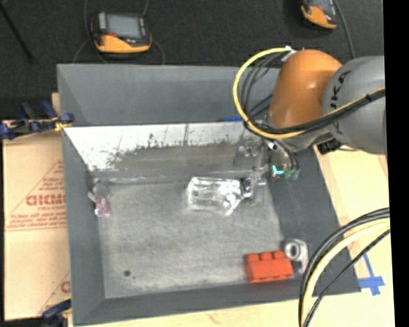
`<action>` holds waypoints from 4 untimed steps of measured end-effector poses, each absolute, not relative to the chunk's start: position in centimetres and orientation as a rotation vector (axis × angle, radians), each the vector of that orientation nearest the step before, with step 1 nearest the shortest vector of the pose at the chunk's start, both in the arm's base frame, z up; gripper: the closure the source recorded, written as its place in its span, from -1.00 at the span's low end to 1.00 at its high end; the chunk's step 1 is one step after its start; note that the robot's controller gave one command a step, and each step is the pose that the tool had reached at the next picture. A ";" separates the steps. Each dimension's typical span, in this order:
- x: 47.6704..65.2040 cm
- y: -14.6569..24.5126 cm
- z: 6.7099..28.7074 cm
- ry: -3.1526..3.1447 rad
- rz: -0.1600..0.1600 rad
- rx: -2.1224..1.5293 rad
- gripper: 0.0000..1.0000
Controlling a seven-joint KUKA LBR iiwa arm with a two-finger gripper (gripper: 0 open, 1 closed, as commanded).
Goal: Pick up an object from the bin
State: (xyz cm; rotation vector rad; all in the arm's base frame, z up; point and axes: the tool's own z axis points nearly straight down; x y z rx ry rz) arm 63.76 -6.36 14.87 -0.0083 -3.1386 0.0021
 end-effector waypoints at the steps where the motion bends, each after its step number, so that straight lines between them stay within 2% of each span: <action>1: 64.1 -3.6 7.1 -3.137 -0.004 -0.084 -1.00; 2: 64.3 -3.8 7.6 -3.144 0.000 -0.084 1.00; 3: 65.5 -4.4 7.3 -3.140 -0.004 -0.220 1.00; 4: 65.0 -4.3 7.7 -3.136 0.001 -0.211 1.00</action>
Offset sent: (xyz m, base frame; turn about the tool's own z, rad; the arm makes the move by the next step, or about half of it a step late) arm 0.0048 0.0266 -0.0737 0.0512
